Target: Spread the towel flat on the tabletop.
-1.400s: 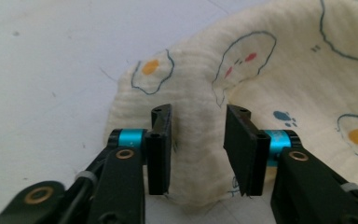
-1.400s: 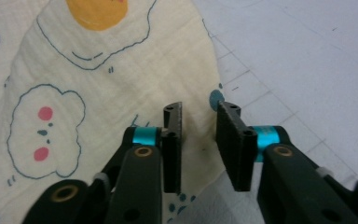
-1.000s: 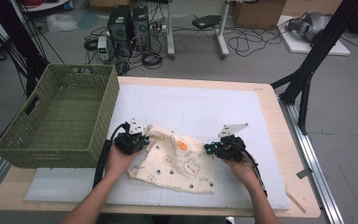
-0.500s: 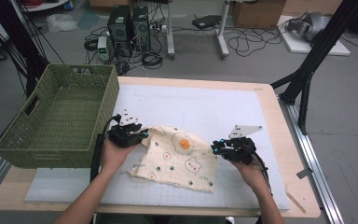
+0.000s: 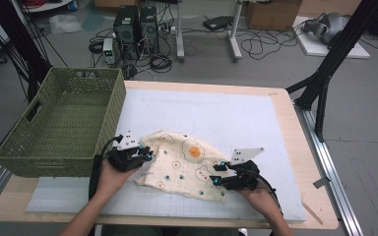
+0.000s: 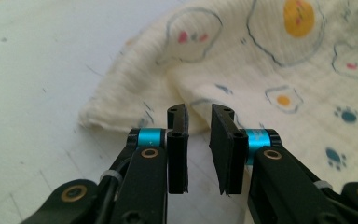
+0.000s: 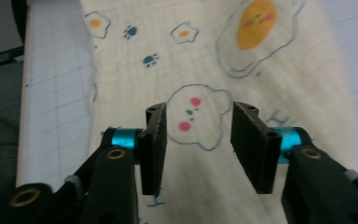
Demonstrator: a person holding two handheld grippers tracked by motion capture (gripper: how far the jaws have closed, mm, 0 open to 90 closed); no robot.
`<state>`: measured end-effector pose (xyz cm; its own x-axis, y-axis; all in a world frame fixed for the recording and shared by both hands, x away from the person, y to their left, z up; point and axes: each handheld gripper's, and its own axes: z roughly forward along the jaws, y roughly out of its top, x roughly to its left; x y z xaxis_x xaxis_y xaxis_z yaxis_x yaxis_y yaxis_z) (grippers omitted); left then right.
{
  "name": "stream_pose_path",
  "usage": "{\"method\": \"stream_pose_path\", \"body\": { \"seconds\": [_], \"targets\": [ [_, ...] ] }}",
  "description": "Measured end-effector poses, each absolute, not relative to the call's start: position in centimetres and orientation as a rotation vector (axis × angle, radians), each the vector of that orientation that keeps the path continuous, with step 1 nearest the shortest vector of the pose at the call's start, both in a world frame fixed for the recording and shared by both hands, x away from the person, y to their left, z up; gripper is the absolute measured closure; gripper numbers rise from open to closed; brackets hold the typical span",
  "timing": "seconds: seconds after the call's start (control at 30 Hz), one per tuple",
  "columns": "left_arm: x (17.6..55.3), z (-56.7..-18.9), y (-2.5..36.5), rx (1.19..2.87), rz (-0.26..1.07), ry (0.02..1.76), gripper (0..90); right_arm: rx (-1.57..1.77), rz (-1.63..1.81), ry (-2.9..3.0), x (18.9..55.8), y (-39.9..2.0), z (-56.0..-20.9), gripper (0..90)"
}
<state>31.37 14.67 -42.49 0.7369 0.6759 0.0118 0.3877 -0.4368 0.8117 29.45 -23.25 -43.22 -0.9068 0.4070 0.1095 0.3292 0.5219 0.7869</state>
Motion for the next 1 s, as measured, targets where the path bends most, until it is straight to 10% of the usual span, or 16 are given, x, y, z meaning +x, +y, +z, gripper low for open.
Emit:
{"method": "stream_pose_path", "body": {
  "seconds": [0.57, 0.83, 1.0],
  "targets": [
    [30.2, -44.4, 12.4, 2.196, 0.204, 0.609, 72.0, 0.537, 1.225, 2.765, 28.7, -22.2, -44.4, 59.5],
    [30.1, -44.0, 12.5, 2.203, 0.235, 0.61, 86.0, 0.522, 1.229, 2.769, 28.8, -22.0, -44.5, 87.1],
    [29.6, -42.9, 14.2, 2.173, 0.272, 0.637, 86.2, 0.506, 1.239, 2.794, 28.7, -22.2, -44.3, 88.5]
  ]
}}
